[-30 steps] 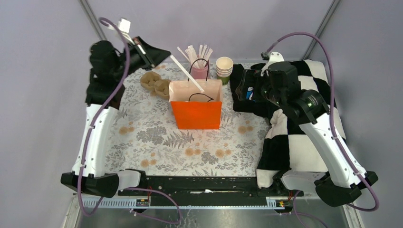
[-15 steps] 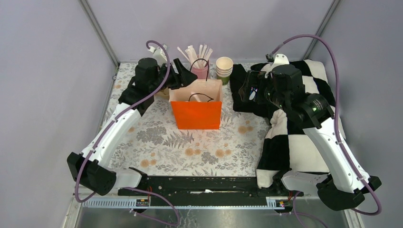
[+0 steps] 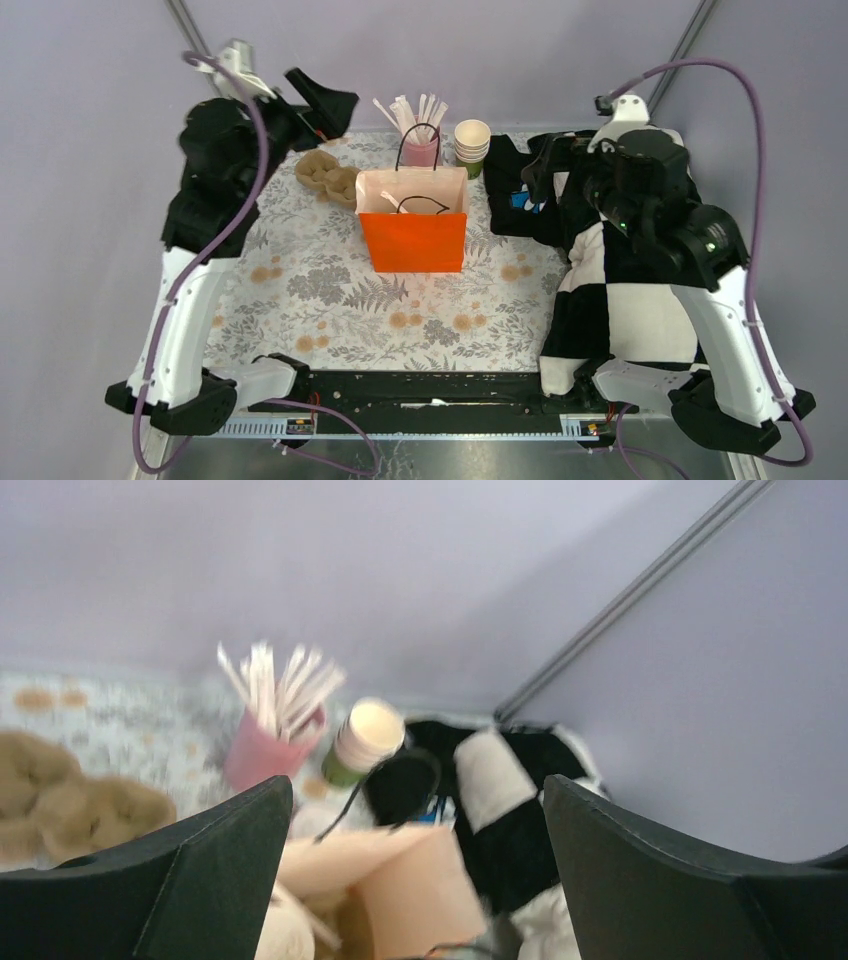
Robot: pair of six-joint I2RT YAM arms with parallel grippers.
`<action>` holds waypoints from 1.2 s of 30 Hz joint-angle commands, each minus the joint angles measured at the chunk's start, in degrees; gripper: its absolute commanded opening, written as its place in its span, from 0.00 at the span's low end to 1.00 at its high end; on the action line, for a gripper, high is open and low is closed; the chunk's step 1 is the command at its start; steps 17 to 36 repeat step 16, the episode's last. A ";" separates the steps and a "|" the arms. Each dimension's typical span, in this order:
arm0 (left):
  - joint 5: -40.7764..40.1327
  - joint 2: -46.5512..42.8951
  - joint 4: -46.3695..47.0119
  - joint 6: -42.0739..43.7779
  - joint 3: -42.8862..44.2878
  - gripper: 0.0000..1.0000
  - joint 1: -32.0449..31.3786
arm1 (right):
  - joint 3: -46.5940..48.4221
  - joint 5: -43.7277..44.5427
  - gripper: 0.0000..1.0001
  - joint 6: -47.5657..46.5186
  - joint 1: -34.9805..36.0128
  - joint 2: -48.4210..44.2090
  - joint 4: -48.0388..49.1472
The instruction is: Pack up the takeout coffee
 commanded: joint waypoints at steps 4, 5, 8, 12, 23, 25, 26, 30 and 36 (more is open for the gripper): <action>-11.02 -1.81 1.60 7.22 14.80 0.99 0.00 | 12.81 1.99 1.00 -2.74 -0.21 -2.49 -0.29; -12.10 -2.28 2.43 8.41 15.30 0.99 -0.01 | 14.69 2.33 1.00 -2.63 -0.20 -2.25 -0.82; -15.04 -3.82 4.82 10.49 14.90 0.99 -0.01 | 19.31 2.98 1.00 -2.15 -0.19 -1.60 -2.46; -16.80 -4.84 5.62 11.79 15.05 0.99 -0.01 | 19.10 3.51 1.00 -0.96 -0.26 -3.04 -1.85; -16.10 -4.91 4.59 12.18 15.50 0.99 -0.01 | 16.36 3.12 1.00 -0.55 -0.26 -4.73 -0.83; -16.10 -4.91 4.59 12.18 15.50 0.99 -0.01 | 16.36 3.12 1.00 -0.55 -0.26 -4.73 -0.83; -16.10 -4.91 4.59 12.18 15.50 0.99 -0.01 | 16.36 3.12 1.00 -0.55 -0.26 -4.73 -0.83; -16.10 -4.91 4.59 12.18 15.50 0.99 -0.01 | 16.36 3.12 1.00 -0.55 -0.26 -4.73 -0.83; -16.10 -4.91 4.59 12.18 15.50 0.99 -0.01 | 16.36 3.12 1.00 -0.55 -0.26 -4.73 -0.83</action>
